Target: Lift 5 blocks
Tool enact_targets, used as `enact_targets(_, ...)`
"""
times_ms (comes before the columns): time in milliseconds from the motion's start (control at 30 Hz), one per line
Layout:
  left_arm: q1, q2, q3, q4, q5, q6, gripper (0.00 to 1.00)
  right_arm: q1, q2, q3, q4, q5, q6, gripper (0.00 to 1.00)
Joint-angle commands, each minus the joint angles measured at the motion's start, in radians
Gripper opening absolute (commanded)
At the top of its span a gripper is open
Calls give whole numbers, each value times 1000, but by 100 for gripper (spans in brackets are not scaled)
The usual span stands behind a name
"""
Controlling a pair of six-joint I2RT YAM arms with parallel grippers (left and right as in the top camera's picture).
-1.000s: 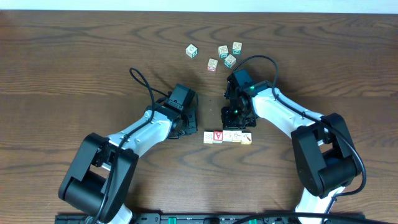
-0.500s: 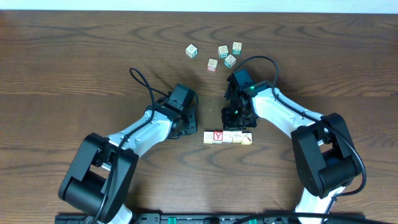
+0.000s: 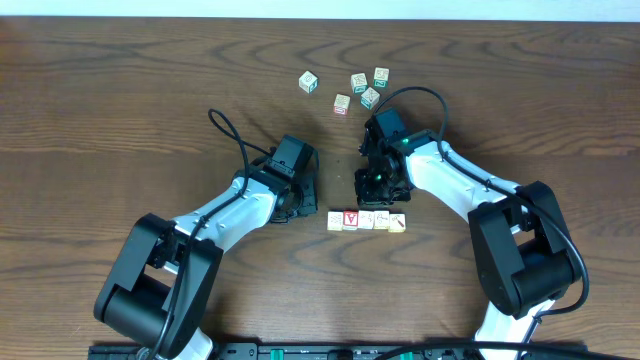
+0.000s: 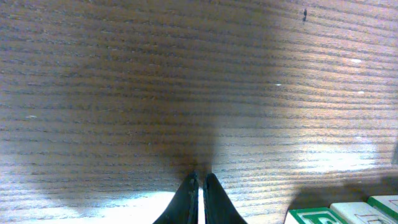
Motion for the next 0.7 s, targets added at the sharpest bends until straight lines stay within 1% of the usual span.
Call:
enact_targets(0, 11, 34, -32, -34, -55, 6, 8, 12, 10, 10, -3, -5, -8, 1)
enact_targets(167, 11, 34, -32, -35, -55, 6, 8, 12, 10, 10, -6, 9, -8, 1)
enact_targets(400, 11, 34, -32, -38, -55, 6, 8, -11, 10, 10, 7, 95, -8, 1)
enact_targets(667, 11, 34, -32, -38, -55, 6, 8, -39, 10, 10, -26, 109, -8, 1)
